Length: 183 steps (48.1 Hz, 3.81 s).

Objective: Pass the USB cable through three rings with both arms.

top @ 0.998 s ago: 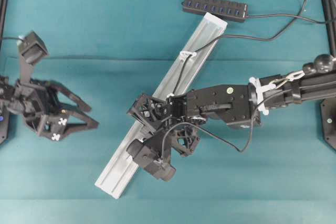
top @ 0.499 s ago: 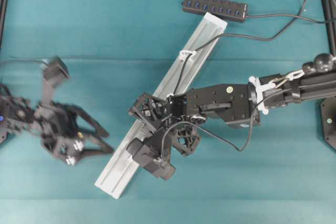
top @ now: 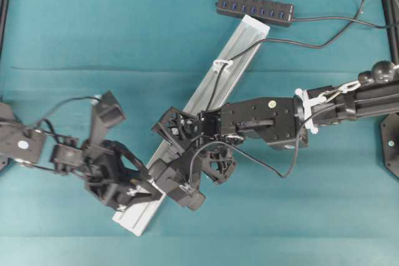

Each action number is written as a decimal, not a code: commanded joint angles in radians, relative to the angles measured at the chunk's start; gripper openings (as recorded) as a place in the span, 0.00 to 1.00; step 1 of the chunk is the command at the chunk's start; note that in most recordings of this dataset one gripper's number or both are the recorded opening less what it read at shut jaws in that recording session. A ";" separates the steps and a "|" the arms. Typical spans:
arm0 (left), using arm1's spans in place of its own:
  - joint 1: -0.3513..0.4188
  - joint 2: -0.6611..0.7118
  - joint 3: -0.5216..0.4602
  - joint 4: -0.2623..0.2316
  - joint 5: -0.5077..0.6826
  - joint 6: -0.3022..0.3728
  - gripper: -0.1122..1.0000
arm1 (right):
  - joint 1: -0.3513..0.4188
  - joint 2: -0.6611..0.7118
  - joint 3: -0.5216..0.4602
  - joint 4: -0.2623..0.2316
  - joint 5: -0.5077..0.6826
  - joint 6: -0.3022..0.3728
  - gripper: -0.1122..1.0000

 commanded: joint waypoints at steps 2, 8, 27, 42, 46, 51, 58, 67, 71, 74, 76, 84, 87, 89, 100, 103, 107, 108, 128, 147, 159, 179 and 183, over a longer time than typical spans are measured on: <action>0.005 0.040 -0.009 0.005 -0.009 0.005 0.93 | 0.000 0.005 -0.006 0.003 -0.006 0.014 0.17; 0.012 0.040 -0.006 0.005 -0.009 0.008 0.93 | 0.000 0.005 -0.006 0.003 -0.006 0.014 0.16; 0.046 0.040 -0.018 0.002 -0.072 0.008 0.93 | 0.003 0.005 -0.006 0.005 -0.006 0.014 0.17; 0.048 0.043 -0.021 0.005 -0.054 0.008 0.92 | 0.003 0.003 -0.006 0.003 -0.008 0.014 0.17; 0.048 0.043 -0.023 0.005 -0.051 0.008 0.92 | 0.003 0.005 -0.006 0.003 -0.006 0.014 0.17; 0.048 0.043 -0.029 0.005 -0.051 0.008 0.84 | 0.002 0.003 -0.006 0.003 -0.008 0.014 0.17; 0.046 0.041 -0.041 0.005 -0.051 0.009 0.53 | 0.003 0.003 -0.006 0.005 -0.006 0.014 0.17; 0.046 0.040 -0.044 0.002 -0.051 0.008 0.25 | 0.002 0.003 -0.006 0.005 -0.008 0.015 0.17; 0.048 0.037 -0.044 0.005 -0.051 0.008 0.25 | 0.002 0.003 -0.006 0.003 -0.008 0.015 0.17; 0.046 0.037 -0.044 0.005 -0.051 0.006 0.25 | 0.002 0.002 -0.006 0.005 -0.008 0.014 0.17; 0.048 0.037 -0.044 0.005 -0.051 0.006 0.25 | 0.002 0.002 -0.006 0.003 -0.009 0.014 0.17; 0.048 0.035 -0.044 0.002 -0.038 0.000 0.25 | 0.002 0.000 -0.006 0.003 -0.029 0.015 0.17; 0.048 0.035 -0.049 0.005 -0.012 -0.002 0.25 | 0.002 0.000 -0.006 0.005 -0.029 0.015 0.17; 0.048 0.035 -0.055 0.005 0.008 -0.002 0.24 | 0.002 0.000 -0.006 0.003 -0.029 0.017 0.17; 0.048 0.029 -0.064 0.005 0.061 0.000 0.22 | 0.002 -0.002 -0.006 0.005 -0.025 0.017 0.17; 0.048 0.025 -0.060 0.005 0.066 0.000 0.22 | 0.000 -0.005 -0.008 0.005 -0.020 0.017 0.18; 0.048 0.020 -0.058 0.002 0.066 -0.002 0.21 | 0.000 -0.011 -0.006 0.005 -0.015 0.018 0.30; 0.048 0.018 -0.058 0.005 0.066 -0.002 0.21 | 0.002 -0.012 -0.006 0.003 -0.014 0.020 0.34; 0.032 -0.028 -0.014 0.002 0.087 -0.015 0.19 | -0.072 -0.081 0.023 0.002 -0.018 0.210 0.89; -0.023 -0.126 0.060 0.005 0.089 -0.152 0.19 | -0.141 -0.173 0.091 0.002 -0.021 0.333 0.89; -0.037 -0.212 0.077 0.002 0.135 -0.153 0.19 | -0.224 -0.239 0.130 0.002 -0.026 0.410 0.89; -0.035 -0.387 0.081 0.005 0.253 -0.129 0.19 | -0.296 -0.295 0.181 0.000 -0.066 0.428 0.89; -0.035 -0.394 0.084 0.005 0.267 -0.127 0.19 | -0.295 -0.293 0.181 0.002 -0.086 0.428 0.89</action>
